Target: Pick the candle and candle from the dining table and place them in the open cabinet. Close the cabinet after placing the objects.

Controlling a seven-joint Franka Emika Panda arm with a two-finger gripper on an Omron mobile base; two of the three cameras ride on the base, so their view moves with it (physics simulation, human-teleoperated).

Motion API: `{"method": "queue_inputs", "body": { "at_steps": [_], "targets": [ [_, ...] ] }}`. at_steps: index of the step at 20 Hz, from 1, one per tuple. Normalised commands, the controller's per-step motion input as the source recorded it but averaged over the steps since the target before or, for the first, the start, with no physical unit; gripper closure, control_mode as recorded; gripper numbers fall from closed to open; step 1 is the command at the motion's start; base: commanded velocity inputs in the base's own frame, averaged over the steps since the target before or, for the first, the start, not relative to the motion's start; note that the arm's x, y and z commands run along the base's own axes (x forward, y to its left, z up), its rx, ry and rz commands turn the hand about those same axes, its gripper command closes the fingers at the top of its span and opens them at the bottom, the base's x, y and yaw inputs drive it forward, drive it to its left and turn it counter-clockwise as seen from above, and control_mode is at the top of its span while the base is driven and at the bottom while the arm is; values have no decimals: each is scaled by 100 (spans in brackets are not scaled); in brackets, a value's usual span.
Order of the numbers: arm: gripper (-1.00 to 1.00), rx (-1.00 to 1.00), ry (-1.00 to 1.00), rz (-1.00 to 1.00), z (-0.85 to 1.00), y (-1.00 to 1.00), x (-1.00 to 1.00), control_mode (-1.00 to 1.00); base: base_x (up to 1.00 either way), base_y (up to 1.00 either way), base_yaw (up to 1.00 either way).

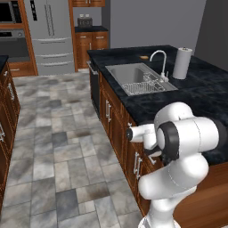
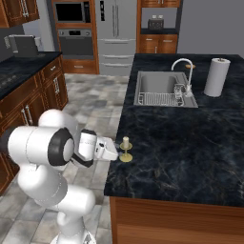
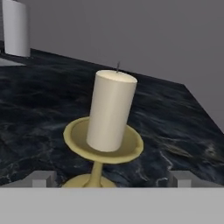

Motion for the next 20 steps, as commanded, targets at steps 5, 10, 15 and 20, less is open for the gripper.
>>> {"method": "queue_inputs", "body": {
  "at_steps": [5, 10, 15, 20],
  "targets": [
    [-100, 0, -16, -4, -39, -1, -7, -100, 0, 0, 0],
    [-100, 0, -16, -4, -39, 0, -8, -100, 0, 0, 0],
    [-100, 0, -14, -4, -41, 0, -8, -100, 0, 0, 0],
    [-100, 0, -14, -4, -42, -1, -10, -100, 0, 0, 0]
  ]
}}
